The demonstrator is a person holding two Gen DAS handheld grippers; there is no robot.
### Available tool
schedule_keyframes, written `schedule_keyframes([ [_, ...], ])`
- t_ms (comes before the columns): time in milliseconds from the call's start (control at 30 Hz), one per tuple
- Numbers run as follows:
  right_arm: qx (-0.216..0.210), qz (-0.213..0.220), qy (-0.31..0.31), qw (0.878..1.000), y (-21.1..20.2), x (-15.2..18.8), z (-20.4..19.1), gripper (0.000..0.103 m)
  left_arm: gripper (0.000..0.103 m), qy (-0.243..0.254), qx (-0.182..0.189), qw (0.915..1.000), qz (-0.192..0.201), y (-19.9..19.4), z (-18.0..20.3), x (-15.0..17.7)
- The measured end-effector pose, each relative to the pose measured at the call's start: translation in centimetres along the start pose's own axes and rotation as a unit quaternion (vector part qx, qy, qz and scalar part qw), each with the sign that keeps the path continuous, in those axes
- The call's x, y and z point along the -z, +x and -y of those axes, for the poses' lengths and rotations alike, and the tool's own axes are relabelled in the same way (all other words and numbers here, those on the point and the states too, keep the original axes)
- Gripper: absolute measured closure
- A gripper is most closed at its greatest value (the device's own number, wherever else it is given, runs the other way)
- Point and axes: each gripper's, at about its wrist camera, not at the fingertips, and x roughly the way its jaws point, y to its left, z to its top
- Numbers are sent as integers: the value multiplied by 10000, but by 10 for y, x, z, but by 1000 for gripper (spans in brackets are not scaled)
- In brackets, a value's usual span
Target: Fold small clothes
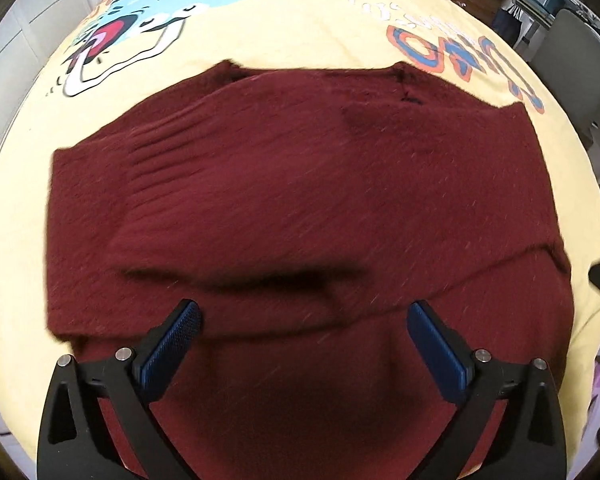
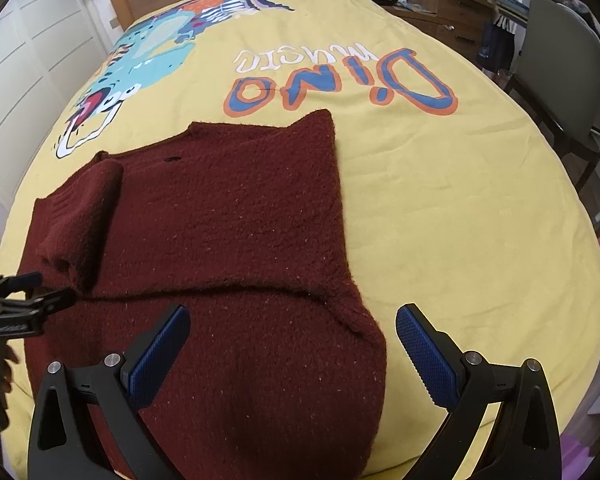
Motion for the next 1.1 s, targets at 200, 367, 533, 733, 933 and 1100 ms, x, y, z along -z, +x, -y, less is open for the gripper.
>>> schedule_keyframes([
  [200, -11, -14, -138, 9999, 0, 0, -13, 0, 1, -280, -95, 9996, 36, -22, -56, 23],
  [367, -46, -96, -224, 9997, 5, 3, -27, 0, 1, -404, -611, 9971, 222, -31, -107, 37],
  [533, -3, -226, -412, 9989, 14, 4, -44, 0, 9, -563, -825, 9949, 130, -14, -142, 40],
  [733, 64, -274, -660, 9974, 17, 0, -67, 0, 31, -461, -759, 9960, 49, 12, -149, 33],
  [933, -11, -208, -1070, 9940, 17, -15, -108, 0, 70, -301, -516, 9980, 210, 14, -137, 26],
  [1100, -188, -117, -1674, 9856, 20, -29, -165, 0, 90, -290, -532, 9978, 261, 9, -127, 21],
])
